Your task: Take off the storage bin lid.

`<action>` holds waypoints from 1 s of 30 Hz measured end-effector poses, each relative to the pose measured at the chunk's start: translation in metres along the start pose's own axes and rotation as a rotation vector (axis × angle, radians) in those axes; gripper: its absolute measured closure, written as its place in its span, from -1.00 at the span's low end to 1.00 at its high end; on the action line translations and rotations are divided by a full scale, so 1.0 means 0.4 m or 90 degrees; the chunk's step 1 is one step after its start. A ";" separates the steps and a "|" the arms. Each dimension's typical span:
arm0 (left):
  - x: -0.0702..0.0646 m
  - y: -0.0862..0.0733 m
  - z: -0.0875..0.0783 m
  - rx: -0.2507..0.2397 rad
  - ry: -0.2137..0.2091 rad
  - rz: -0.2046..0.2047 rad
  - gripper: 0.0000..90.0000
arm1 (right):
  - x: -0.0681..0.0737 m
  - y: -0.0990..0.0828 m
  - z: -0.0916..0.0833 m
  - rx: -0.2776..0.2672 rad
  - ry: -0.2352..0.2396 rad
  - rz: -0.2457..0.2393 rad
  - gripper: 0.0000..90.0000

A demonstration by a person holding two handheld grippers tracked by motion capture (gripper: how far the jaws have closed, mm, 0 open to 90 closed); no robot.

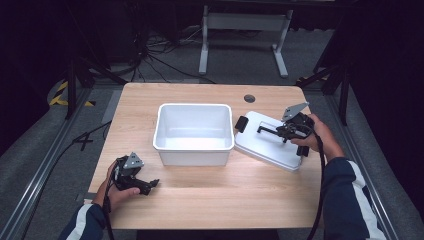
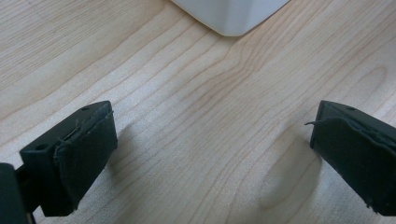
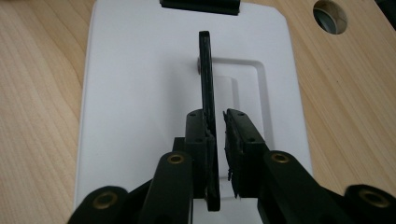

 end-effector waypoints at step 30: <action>0.000 -0.001 -0.001 0.000 0.000 0.002 -0.98 | 0.078 0.018 -0.106 -0.049 -0.033 0.032 0.35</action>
Point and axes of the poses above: each handheld gripper's, and its own axes: z roughly forward along the jaws, y roughly out of its top, x roughly to its left, the point moved 9 cm from there along z, roughly forward along the jaws, and after that the axes turned 1 degree about y, right-handed, at the moved point
